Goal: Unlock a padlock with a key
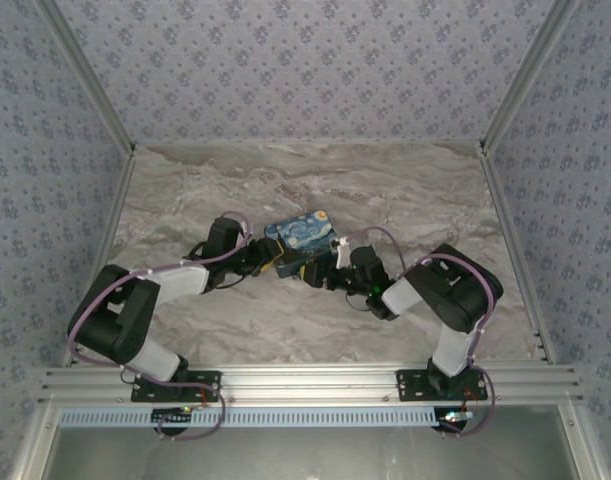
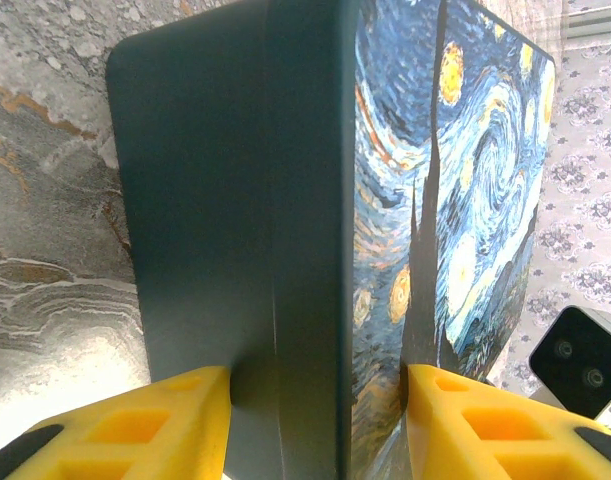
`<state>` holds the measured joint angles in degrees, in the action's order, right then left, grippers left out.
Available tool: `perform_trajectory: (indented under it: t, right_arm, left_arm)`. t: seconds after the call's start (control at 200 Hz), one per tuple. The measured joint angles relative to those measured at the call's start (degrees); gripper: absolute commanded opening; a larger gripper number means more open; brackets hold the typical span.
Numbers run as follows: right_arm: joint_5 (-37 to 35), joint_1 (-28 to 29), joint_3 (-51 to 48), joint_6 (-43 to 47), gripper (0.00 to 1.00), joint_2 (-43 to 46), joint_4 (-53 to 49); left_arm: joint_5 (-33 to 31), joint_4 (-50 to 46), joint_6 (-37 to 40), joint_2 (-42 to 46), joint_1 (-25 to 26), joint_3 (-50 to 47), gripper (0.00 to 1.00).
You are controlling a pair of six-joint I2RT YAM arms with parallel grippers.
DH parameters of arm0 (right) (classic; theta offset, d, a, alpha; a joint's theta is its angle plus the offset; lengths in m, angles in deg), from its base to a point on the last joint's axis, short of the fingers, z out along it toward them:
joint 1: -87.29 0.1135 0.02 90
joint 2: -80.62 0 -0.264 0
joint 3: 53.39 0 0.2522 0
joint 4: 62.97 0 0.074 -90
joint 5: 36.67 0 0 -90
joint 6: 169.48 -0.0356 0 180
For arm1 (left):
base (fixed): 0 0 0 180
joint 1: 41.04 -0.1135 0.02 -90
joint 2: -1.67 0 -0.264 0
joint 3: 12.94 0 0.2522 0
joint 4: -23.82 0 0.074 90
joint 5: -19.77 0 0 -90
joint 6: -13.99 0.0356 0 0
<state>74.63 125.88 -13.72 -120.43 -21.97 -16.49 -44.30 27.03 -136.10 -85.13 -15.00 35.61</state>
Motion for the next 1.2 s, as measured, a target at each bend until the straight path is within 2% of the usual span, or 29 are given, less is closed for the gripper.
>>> perform_trajectory:
  t: [0.335, 0.72, 0.814, 1.024, 1.199]
  right_arm:
    - [0.5, 0.0, 0.7, 0.0, 0.56, -2.2, 2.7]
    - [0.3, -0.1, 0.0, -0.2, 0.39, -2.3, 3.6]
    - [0.2, -0.2, -0.2, -0.1, 0.32, -2.3, 3.5]
    - [-0.2, -0.3, -0.5, -0.2, 0.24, -2.4, 3.2]
    - [-0.7, -0.4, -0.8, -0.2, 0.12, -2.4, 3.0]
  left_arm:
    - [0.0, 0.0, -0.2, 0.0, 0.0, 0.0, 0.46]
    - [0.0, 0.0, -0.4, 0.0, 0.0, 0.0, 0.46]
    - [0.0, 0.0, -0.4, 0.0, 0.0, 0.0, 0.46]
    - [0.0, 0.0, -0.4, 0.0, 0.0, 0.0, 0.46]
    - [0.0, 0.0, -0.4, 0.0, 0.0, 0.0, 0.46]
